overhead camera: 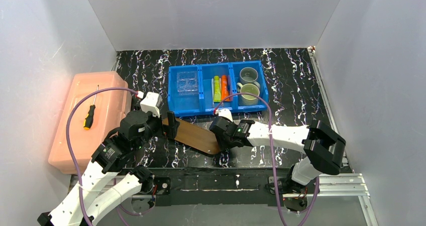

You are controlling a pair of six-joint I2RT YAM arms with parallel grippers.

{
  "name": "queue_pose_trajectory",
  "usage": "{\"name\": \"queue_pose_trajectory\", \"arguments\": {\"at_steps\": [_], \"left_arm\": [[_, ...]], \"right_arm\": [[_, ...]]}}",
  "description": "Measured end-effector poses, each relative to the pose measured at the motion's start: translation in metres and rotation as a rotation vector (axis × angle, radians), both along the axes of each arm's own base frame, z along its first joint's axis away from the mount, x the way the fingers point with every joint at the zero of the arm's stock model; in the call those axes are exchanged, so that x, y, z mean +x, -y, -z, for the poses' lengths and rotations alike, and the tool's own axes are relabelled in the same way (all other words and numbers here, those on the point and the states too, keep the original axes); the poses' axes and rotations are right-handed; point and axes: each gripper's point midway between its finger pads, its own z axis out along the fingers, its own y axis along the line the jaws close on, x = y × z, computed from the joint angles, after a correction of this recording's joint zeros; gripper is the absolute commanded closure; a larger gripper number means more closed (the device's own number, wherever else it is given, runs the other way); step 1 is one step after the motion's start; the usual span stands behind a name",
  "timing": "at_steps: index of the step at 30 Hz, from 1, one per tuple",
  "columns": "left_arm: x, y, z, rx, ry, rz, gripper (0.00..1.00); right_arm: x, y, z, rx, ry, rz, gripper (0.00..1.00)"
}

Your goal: Prepare toiletry sets of a toothbrush and toothpaste on the tray

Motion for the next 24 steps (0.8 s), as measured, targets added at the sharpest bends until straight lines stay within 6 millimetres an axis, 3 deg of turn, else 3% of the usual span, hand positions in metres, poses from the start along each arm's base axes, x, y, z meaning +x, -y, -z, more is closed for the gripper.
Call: {"name": "queue_pose_trajectory", "arguments": {"at_steps": [24], "left_arm": [[0.001,0.001,0.002,0.006,-0.007,0.0,0.01]], "right_arm": [[0.015,0.018,-0.001,-0.079,0.092,0.046,0.5]]}}
